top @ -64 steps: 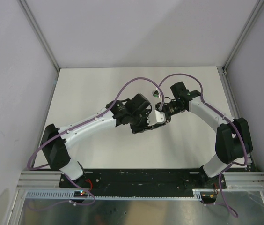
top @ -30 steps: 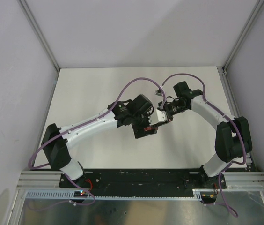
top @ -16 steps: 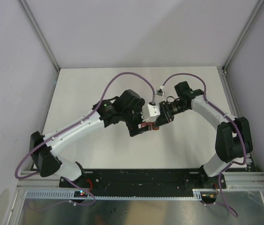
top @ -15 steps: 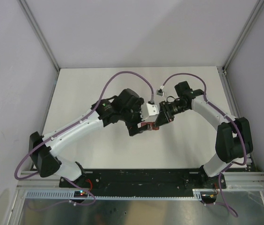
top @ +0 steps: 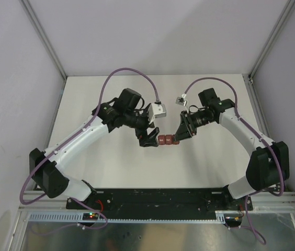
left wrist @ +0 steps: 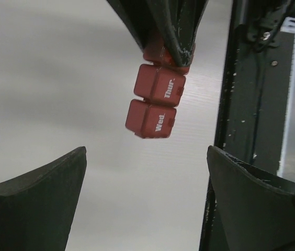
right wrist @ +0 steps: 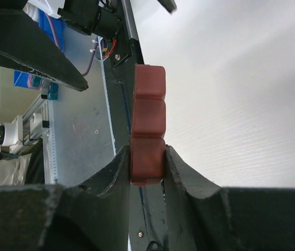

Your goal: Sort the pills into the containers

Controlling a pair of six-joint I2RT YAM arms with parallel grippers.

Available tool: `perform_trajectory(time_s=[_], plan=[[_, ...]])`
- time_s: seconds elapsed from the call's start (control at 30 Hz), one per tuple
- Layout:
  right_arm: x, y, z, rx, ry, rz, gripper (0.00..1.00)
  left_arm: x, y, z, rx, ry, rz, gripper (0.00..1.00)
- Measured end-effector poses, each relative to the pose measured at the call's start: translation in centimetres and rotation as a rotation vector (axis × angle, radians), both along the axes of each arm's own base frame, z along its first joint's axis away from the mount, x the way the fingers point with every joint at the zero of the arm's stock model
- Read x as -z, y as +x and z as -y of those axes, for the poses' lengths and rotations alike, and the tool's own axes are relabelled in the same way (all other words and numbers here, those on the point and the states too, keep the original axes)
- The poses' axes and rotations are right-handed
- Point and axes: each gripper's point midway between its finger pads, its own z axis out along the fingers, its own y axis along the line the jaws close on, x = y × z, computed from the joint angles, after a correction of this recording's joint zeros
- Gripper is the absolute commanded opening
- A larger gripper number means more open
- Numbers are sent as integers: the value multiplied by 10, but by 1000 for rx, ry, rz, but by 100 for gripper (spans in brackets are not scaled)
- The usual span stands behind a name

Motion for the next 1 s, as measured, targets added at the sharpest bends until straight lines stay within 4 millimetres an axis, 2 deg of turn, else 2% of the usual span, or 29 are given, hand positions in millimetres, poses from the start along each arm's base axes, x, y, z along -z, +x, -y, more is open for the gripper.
perform_trajectory(time_s=[0.13, 0.27, 0.53, 0.8, 1.0], plan=[[-7, -5, 0, -15, 11, 34, 0, 0, -9, 10, 47, -45, -80, 98], [-13, -7, -2, -26, 28, 50, 0, 5, -12, 20, 78, -63, -153, 90], [-20, -7, -2, -30, 41, 65, 0, 12, -12, 34, 108, -87, -253, 62], [-21, -6, -2, -24, 42, 68, 0, 15, -16, 38, 122, -95, -299, 36], [-22, -3, -2, -29, 50, 99, 0, 13, -19, 37, 120, -109, -336, 5]])
